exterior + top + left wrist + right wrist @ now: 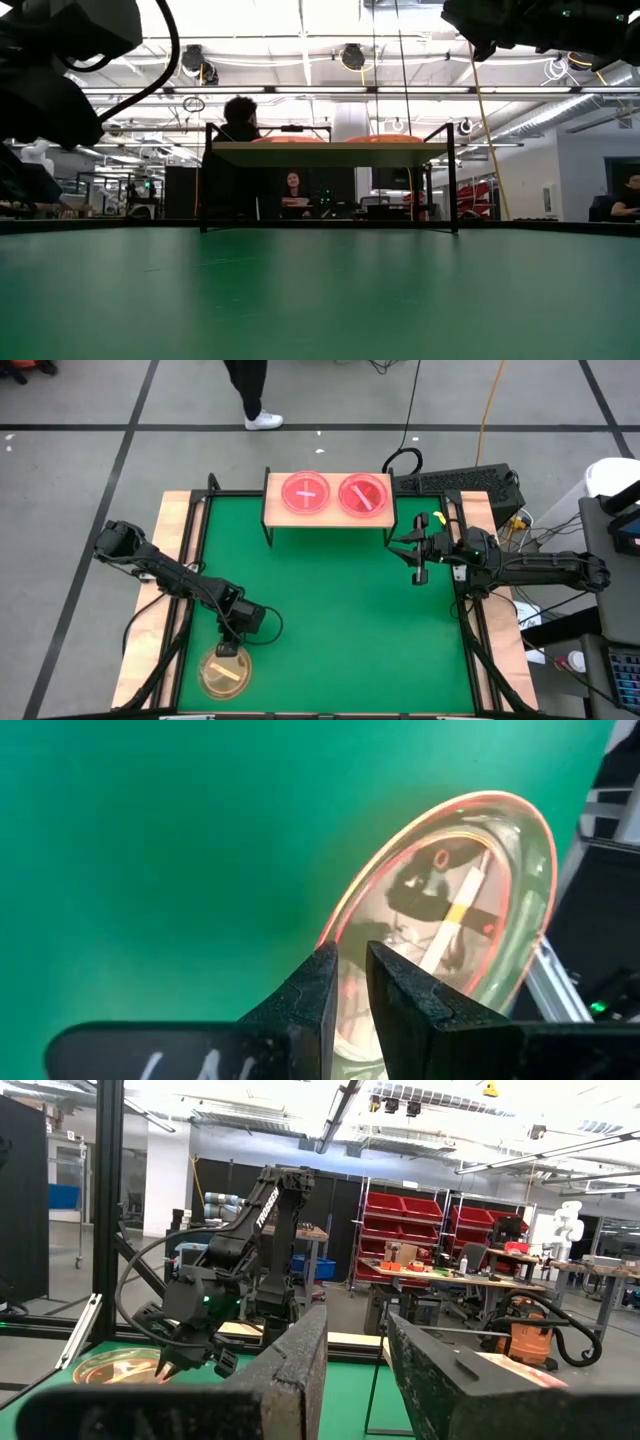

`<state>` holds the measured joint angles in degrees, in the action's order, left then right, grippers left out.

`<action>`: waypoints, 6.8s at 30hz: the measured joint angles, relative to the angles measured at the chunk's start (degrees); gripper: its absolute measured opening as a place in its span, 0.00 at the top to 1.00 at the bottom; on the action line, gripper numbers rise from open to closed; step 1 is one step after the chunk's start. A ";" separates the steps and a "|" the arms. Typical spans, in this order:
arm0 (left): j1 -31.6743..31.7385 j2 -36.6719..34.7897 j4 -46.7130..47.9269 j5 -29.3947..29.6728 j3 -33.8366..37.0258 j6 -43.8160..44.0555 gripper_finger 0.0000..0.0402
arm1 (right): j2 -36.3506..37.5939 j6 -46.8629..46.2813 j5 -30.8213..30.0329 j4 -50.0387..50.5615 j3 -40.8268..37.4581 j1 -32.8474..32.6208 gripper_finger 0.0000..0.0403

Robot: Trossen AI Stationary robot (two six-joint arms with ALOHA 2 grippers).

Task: Place and stack plates onto a shelf
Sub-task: Stack the orange plate on top of the pink plate on the shelf, then return to Home Position

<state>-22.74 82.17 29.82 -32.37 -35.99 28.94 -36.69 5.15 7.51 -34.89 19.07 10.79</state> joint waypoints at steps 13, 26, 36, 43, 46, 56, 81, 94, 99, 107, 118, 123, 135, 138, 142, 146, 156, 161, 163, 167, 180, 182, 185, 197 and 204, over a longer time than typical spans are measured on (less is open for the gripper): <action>1.03 -0.52 0.63 -1.72 0.00 0.67 0.84 | 0.00 0.01 -0.25 0.00 0.02 0.00 0.77; 3.28 -0.50 3.18 -0.05 -0.04 -6.06 0.84 | 0.02 -0.11 -0.26 0.00 0.02 0.00 0.77; 2.33 -0.46 -0.32 1.51 -0.04 -7.46 0.84 | -0.07 0.00 -0.26 0.50 0.02 0.00 0.77; 1.10 2.55 -0.87 1.62 -0.04 -7.41 0.84 | -0.07 0.02 -0.28 0.48 0.02 -0.02 0.77; 0.83 5.07 -1.97 0.33 -0.18 -7.55 0.84 | -0.07 0.01 -0.28 0.48 0.02 0.00 0.77; 0.94 6.21 -3.31 -1.25 -0.15 -8.29 0.87 | -0.07 0.00 -0.28 0.48 0.02 -0.02 0.77; 25.65 -3.98 -3.00 5.22 -8.67 -11.24 0.99 | -0.09 0.26 -0.46 0.88 0.02 0.00 0.77; 40.84 -6.14 -3.83 27.69 -22.54 -23.63 0.99 | -0.09 0.48 -1.88 1.37 0.02 0.00 0.77; 46.25 -6.12 -8.09 33.99 -26.37 -27.47 0.99 | -0.09 0.68 -1.86 1.36 0.02 0.00 0.77; 55.89 -6.12 -19.41 34.48 -28.00 -28.65 0.99 | -0.09 1.41 -1.84 1.57 0.02 0.00 0.77; 64.64 -5.51 -15.83 33.88 -27.98 -27.14 0.95 | -0.09 2.21 -1.92 1.81 0.02 0.00 0.77; 64.50 -4.84 -16.06 32.30 -27.96 -27.16 0.94 | -0.09 2.21 -1.95 1.84 0.02 0.00 0.77; 63.98 -3.46 -16.41 31.79 -27.96 -25.44 0.93 | -0.09 2.14 -3.26 2.14 0.02 0.00 0.77; 63.98 -3.58 -16.68 31.79 -27.98 -25.45 0.93 | -0.09 2.16 -3.26 2.16 0.02 0.00 0.77; 63.98 -3.56 -16.71 31.79 -27.97 -25.68 0.93 | -0.09 2.16 -3.26 2.16 0.02 -0.02 0.77; 63.98 -3.56 -16.72 31.79 -27.96 -26.26 0.93 | -0.09 2.16 -3.26 2.15 0.02 0.00 0.77; 63.98 -3.56 -16.52 31.81 -27.96 -26.24 0.92 | -0.09 2.16 -3.26 2.16 0.02 0.00 0.77; 63.98 -3.56 -16.46 31.83 -27.97 -26.80 0.78 | -0.09 2.16 -3.25 2.15 0.02 0.00 0.77; 63.98 -3.56 -16.47 31.85 -27.96 -27.70 0.73 | -0.09 2.16 -3.23 2.16 0.02 0.00 0.77; 63.98 -3.56 -16.84 31.96 -27.97 -29.17 0.68 | -0.09 2.16 -3.23 2.16 0.02 -0.02 0.77; 61.40 -15.65 -18.58 30.87 -27.93 -32.83 0.68 | -0.07 2.81 -3.23 3.44 0.02 0.00 0.77; 59.75 -18.81 -18.59 30.89 -27.93 -33.35 0.68 | -0.07 3.13 -3.23 3.48 0.02 -0.01 0.77; 56.68 -23.10 -17.85 30.92 -27.64 -33.34 0.69 | -0.07 3.54 -3.21 3.80 0.02 0.00 0.77; 45.20 -43.47 -24.28 37.45 -10.14 -30.60 0.88 | 10.51 6.22 -4.29 13.57 0.02 -0.02 0.77; 40.26 -51.84 -32.13 37.52 0.66 -30.47 0.97 | 19.37 7.15 -11.75 21.98 0.02 0.00 0.77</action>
<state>17.51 30.33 -2.31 5.15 -35.33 -1.53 -17.32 12.29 -4.24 -12.91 19.09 10.79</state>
